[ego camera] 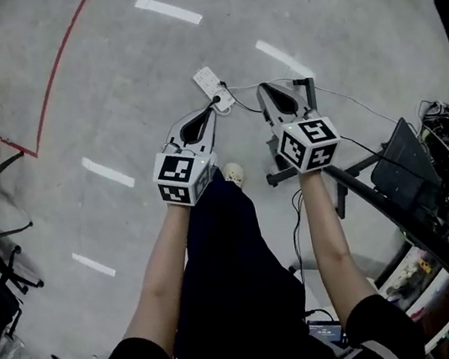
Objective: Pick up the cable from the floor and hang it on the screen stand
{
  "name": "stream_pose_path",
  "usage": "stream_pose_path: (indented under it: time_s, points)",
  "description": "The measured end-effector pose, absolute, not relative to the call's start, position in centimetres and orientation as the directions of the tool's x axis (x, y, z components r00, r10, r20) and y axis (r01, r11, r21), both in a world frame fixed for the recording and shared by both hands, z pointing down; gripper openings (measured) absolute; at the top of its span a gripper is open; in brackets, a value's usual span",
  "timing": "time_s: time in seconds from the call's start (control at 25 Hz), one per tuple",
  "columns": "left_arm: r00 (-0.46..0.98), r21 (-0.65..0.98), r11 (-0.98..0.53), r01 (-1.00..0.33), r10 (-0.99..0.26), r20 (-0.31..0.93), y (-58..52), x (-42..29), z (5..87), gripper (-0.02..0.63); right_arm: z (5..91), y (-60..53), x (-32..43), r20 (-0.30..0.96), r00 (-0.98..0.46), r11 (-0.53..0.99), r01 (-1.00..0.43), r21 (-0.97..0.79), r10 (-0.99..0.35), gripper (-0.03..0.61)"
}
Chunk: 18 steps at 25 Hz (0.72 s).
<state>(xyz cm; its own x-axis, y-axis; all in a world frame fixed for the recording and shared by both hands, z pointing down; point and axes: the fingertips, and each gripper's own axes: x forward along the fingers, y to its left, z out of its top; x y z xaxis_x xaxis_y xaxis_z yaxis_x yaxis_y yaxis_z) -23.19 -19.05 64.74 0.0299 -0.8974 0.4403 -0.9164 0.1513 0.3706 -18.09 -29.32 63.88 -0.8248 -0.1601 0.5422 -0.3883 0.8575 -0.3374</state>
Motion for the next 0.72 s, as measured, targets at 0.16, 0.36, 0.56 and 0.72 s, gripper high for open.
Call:
stream_pose_path:
  time_s: [0.16, 0.36, 0.56, 0.72]
  points:
    - [0.038, 0.339, 0.144, -0.93, -0.878, 0.478, -19.6, -24.3, 68.7, 0.007, 68.5, -30.2, -18.5, 0.575, -0.797, 0.839, -0.432, -0.331, -0.184, 0.025]
    - [0.04, 0.34, 0.156, -0.927, -0.863, 0.504, -20.3, -25.0, 73.6, 0.006, 73.2, -30.6, -19.0, 0.583, -0.797, 0.825, -0.43, -0.368, -0.156, 0.025]
    - [0.056, 0.39, 0.17, -0.905, -0.861, 0.506, -20.8, -25.0, 77.6, 0.006, 77.3, -30.7, -19.8, 0.59, -0.797, 0.82, -0.42, -0.389, -0.129, 0.025]
    - [0.059, 0.421, 0.187, -0.888, -0.859, 0.508, -21.2, -25.4, 80.6, 0.006, 80.5, -30.9, -20.6, 0.589, -0.799, 0.817, -0.418, -0.397, -0.122, 0.025]
